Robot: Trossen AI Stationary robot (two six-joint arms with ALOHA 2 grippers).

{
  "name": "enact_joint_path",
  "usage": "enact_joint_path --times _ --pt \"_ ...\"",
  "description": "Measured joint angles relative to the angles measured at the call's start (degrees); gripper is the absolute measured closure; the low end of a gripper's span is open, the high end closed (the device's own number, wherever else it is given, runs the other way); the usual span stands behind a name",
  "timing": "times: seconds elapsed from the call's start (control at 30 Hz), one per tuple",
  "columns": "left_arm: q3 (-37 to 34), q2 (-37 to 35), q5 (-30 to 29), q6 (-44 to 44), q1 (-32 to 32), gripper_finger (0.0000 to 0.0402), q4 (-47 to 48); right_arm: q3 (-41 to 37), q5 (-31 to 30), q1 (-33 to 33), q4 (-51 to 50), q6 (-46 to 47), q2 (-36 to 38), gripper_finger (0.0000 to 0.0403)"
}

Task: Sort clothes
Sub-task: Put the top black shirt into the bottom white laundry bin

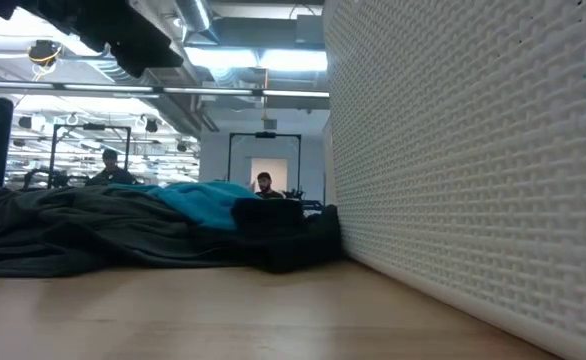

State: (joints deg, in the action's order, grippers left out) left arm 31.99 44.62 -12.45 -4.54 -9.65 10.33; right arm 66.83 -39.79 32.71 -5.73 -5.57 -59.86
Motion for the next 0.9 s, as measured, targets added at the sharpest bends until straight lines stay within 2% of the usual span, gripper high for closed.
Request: enact_joint_path --times 0.17,0.4,0.53,0.7,0.8,0.9 --pt "-1.9 0.0 0.0 0.0 0.0 0.0219 -4.9 0.0 -5.9 7.0 -7.7 5.4 3.1 0.0381" --pt "-3.5 0.0 0.0 0.0 0.0 0.0219 -8.1 0.0 -11.2 13.7 -21.2 21.3 4.4 0.0378" --pt "-3.5 0.0 0.0 0.0 0.0 0.0219 -8.6 0.0 -11.6 15.1 -30.7 31.7 4.3 0.0378" --pt "-3.5 0.0 0.0 0.0 0.0 0.0219 -10.0 -0.1 -11.5 15.3 -47.9 50.7 2.7 0.0378" --pt "-3.5 0.0 0.0 0.0 0.0 0.0219 -9.9 -0.8 -9.6 15.3 -55.3 60.2 1.5 0.0377" --pt "-3.5 0.0 0.0 0.0 0.0 0.0219 -9.9 -2.4 -5.9 15.3 -57.8 66.0 0.4 0.0377"
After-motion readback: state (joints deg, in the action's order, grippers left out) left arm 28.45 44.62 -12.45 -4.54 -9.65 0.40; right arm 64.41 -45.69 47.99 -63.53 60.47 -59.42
